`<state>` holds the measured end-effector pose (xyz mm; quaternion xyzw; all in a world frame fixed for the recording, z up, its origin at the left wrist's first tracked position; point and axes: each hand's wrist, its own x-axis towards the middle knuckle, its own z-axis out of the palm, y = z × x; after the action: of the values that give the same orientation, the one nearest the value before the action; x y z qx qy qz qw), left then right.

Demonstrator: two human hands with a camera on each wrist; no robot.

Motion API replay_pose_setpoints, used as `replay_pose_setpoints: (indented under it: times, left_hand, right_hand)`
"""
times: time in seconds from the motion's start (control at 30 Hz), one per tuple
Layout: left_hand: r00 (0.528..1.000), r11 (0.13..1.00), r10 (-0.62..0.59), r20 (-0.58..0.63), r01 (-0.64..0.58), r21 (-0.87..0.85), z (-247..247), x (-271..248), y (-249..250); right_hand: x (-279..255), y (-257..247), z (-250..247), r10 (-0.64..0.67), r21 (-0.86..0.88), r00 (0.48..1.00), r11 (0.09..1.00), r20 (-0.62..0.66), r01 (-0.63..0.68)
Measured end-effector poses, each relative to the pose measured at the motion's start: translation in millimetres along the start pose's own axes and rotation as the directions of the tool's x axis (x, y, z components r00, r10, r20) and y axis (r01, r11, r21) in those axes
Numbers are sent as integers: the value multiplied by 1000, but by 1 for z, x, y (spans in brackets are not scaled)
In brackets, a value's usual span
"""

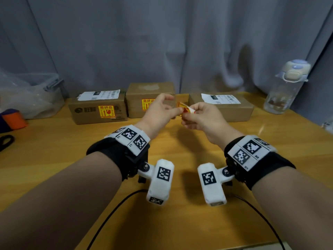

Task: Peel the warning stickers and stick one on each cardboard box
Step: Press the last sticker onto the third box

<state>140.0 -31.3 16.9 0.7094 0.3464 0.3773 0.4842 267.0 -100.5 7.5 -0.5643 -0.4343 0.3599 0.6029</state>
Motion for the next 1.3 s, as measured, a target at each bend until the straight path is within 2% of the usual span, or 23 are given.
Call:
replay_pose_setpoints:
  times: [0.07, 0.13, 0.2, 0.23, 0.27, 0.37, 0.5, 0.57, 0.63, 0.67, 0.73, 0.77, 0.83, 0.93, 1.0, 1.13, 1.2, 1.3]
  left_hand:
    - [990, 972, 133, 39, -138, 190, 7, 9, 0]
    - [967, 892, 234, 99, -254, 373, 15, 15, 3]
    - [947, 813, 283, 153, -322, 485, 26, 22, 6]
    - [943, 805, 292, 159, -332, 492, 32, 24, 7]
    - [949, 833, 279, 148, -315, 455, 38, 28, 4]
    - [974, 955, 205, 95, -221, 199, 57, 34, 0]
    - [990, 989, 114, 84, -121, 83, 79, 41, -8]
    - [994, 991, 75, 85, -84, 101, 89, 46, -9]
    - [997, 976, 69, 31, -74, 207, 95, 51, -9]
    - [997, 959, 74, -35, -62, 277, 97, 55, -11]
    - [987, 925, 43, -156, 20, 378, 96, 61, -15]
    - [987, 920, -7, -159, 69, 385, 95, 63, -18]
    - [992, 922, -120, -36, 125, 366, 93, 66, -26]
    - [960, 942, -204, 191, 140, 307, 93, 67, -38]
    - [953, 950, -220, 206, 161, 269, 91, 66, -39]
    - [979, 917, -172, 107, 119, 381, 81, 58, -30]
    - [994, 847, -101, 48, 60, 529, 76, 50, -21]
    - [996, 720, 85, -20, -48, 692, 71, 40, -9]
  right_hand:
    - [3, 1, -10, 11, -140, 1000, 990, 9, -10]
    - [6, -2, -22, 36, -257, 999, 966, 16, -31]
    - [9, -4, -33, 37, -338, 999, 941, 4, -33]
    - [12, -4, -39, 27, -347, 999, 937, -16, -31]
    - [14, -3, -45, 25, -336, 998, 941, -51, -41]
    - [22, 5, -66, 53, -255, 984, 962, -171, -96]
    - [27, 14, -87, 78, -160, 984, 982, -158, -103]
    - [36, 21, -98, 31, -234, 972, 968, -234, -87]
    - [45, 27, -113, -87, -473, 923, 874, -374, -109]
    - [46, 27, -120, -118, -550, 898, 821, -424, -152]
    - [45, 29, -137, -121, -603, 863, 762, -490, -236]
    - [45, 31, -144, -105, -596, 858, 761, -503, -256]
    - [49, 38, -155, -83, -524, 855, 819, -512, -234]
    - [50, 41, -153, 12, -337, 884, 922, -467, -191]
    - [50, 42, -145, 36, -280, 912, 946, -408, -163]
    - [45, 33, -132, 48, -264, 929, 952, -367, -154]
    - [43, 23, -125, 28, -254, 927, 958, -374, -131]
    - [40, 10, -114, 0, -267, 924, 957, -382, -110]
